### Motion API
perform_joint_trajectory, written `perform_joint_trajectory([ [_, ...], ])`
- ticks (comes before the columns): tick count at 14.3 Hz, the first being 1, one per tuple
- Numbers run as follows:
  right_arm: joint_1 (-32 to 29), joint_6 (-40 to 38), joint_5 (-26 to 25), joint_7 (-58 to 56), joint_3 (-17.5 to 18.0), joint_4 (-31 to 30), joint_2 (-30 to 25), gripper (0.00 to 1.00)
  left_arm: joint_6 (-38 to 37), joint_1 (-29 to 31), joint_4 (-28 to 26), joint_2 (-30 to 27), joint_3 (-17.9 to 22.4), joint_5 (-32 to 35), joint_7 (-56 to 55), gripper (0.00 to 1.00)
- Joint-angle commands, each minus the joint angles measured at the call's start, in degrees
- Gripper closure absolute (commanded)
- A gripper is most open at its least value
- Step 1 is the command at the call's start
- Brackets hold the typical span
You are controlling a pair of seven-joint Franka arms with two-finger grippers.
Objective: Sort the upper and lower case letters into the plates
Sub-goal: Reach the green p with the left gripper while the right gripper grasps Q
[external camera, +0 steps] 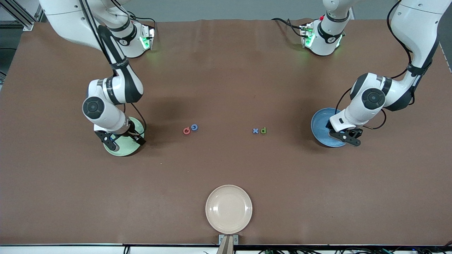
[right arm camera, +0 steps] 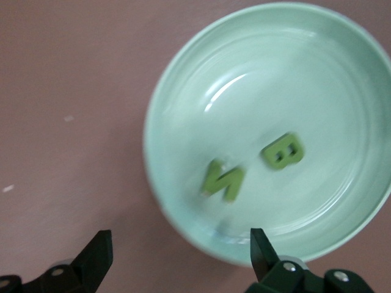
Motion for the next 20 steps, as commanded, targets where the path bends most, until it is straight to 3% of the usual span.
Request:
perform_joint_trajectory([
  [1, 6.13, -1.55, -0.1, 10.62, 0.01, 3.98, 1.4, 0.0, -1.94, 0.44, 1.44, -0.69, -4.44, 0.47, -6.56, 0.0],
  [4, 11.23, -0.93, -0.01, 19.15, 0.01, 8.2, 6.05, 0.0, -2.12, -1.74, 2.14, 0.1, -8.05, 0.38, -17.89, 0.0],
  [12, 15.99, 4.87, 1.04, 23.22, 0.36, 9.8, 12.04, 0.06, -2.3, -17.91, 10.57, 10.28, -7.62, 1.09, -40.5, 0.0],
  [17, 18.19, 4.78, 1.13, 23.31, 0.36, 9.27, 12.48, 0.38, -2.47, -21.79, 14.27, 14.59, -7.35, 1.09, -43.77, 0.0],
  [20, 18.19, 4.87, 1.04, 23.22, 0.36, 8.39, 12.48, 0.51, -2.65, -25.82, 15.85, 15.65, -3.85, 1.09, -45.0, 0.0],
])
